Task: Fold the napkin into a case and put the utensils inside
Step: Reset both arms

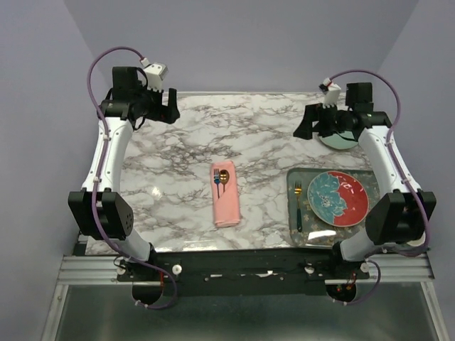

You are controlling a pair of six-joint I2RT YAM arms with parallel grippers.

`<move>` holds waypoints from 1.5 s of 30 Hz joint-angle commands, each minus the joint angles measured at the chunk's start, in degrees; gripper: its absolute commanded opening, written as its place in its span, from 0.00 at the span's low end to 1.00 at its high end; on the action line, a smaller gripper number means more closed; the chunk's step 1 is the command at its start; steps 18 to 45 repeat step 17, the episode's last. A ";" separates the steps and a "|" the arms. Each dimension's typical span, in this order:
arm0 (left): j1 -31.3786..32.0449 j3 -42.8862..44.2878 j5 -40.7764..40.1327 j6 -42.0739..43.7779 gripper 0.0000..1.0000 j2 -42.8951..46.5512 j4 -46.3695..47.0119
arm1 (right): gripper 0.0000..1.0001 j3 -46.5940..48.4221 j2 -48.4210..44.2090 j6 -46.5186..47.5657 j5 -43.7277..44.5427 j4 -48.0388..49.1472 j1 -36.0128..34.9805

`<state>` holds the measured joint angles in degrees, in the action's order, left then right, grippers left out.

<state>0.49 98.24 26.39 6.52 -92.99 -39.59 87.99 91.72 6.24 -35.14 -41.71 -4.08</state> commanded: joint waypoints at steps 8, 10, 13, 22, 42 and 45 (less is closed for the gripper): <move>1.62 -25.01 -17.60 -1.34 0.99 9.93 -1.90 | 1.00 -29.70 -23.77 -2.20 18.08 8.49 3.81; 2.23 -28.17 -18.04 -0.55 0.99 12.82 -0.67 | 1.00 -33.31 -27.62 -0.88 19.57 8.40 3.72; 5.29 -30.90 -20.14 1.12 0.99 16.08 1.44 | 1.00 -36.04 -31.94 0.44 20.37 8.32 3.81; 8.82 -32.32 -24.02 0.60 0.99 18.81 2.94 | 1.00 -37.80 -36.68 1.05 21.07 8.32 3.72; 8.82 -32.32 -24.02 0.60 0.99 18.81 2.94 | 1.00 -37.80 -36.68 1.05 21.07 8.32 3.72; 8.82 -32.32 -24.02 0.60 0.99 18.81 2.94 | 1.00 -37.80 -36.68 1.05 21.07 8.32 3.72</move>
